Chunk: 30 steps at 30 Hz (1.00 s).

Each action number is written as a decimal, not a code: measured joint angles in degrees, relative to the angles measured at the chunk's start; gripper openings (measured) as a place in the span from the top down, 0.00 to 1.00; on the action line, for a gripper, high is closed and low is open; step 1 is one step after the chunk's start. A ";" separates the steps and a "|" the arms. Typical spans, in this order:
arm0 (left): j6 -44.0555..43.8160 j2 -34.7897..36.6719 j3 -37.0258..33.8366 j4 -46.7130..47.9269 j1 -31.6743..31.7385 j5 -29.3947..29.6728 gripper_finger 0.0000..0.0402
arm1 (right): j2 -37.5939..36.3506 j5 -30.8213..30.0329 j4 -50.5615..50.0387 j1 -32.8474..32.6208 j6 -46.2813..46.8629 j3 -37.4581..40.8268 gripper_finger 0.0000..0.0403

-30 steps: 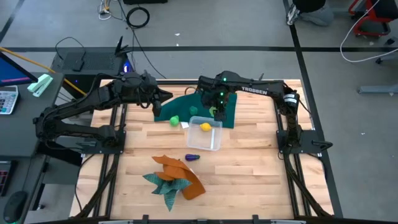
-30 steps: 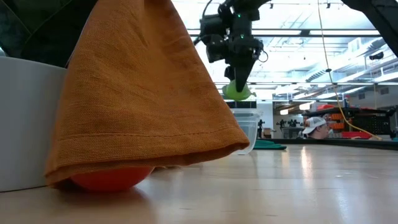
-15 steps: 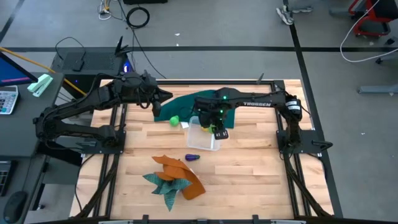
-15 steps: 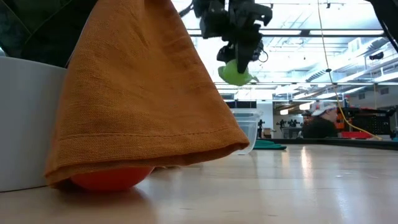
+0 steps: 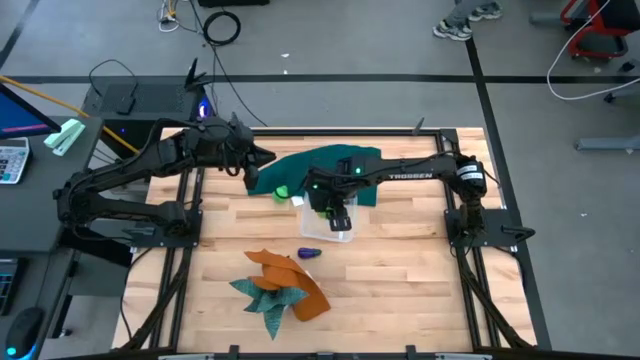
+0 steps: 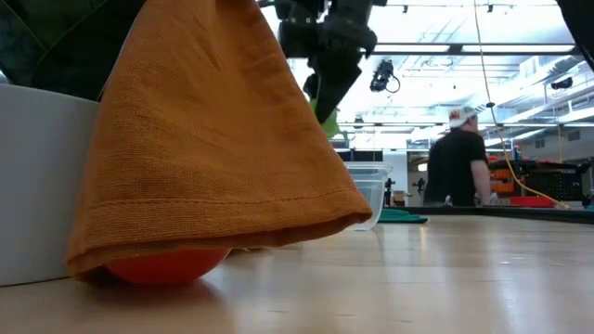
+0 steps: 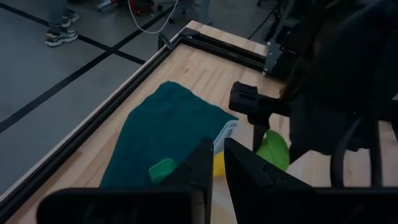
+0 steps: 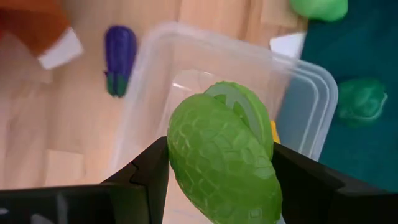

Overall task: Pick and placing Produce into tupperware
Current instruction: Put the melon into the bin

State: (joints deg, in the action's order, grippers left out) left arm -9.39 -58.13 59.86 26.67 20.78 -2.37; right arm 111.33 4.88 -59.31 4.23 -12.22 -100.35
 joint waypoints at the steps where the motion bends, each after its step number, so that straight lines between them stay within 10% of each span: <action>1: 0.00 0.00 0.00 0.05 0.00 0.00 0.89 | 0.00 -0.25 0.94 -0.01 0.05 1.12 0.52; 30: 0.15 0.02 0.00 -0.02 -0.02 -0.02 0.87 | 0.04 -2.60 15.40 2.48 0.80 17.43 0.51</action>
State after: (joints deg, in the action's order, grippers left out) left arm -9.23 -58.11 59.86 26.65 20.75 -2.39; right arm 111.37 2.28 -43.90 6.71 -11.42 -82.91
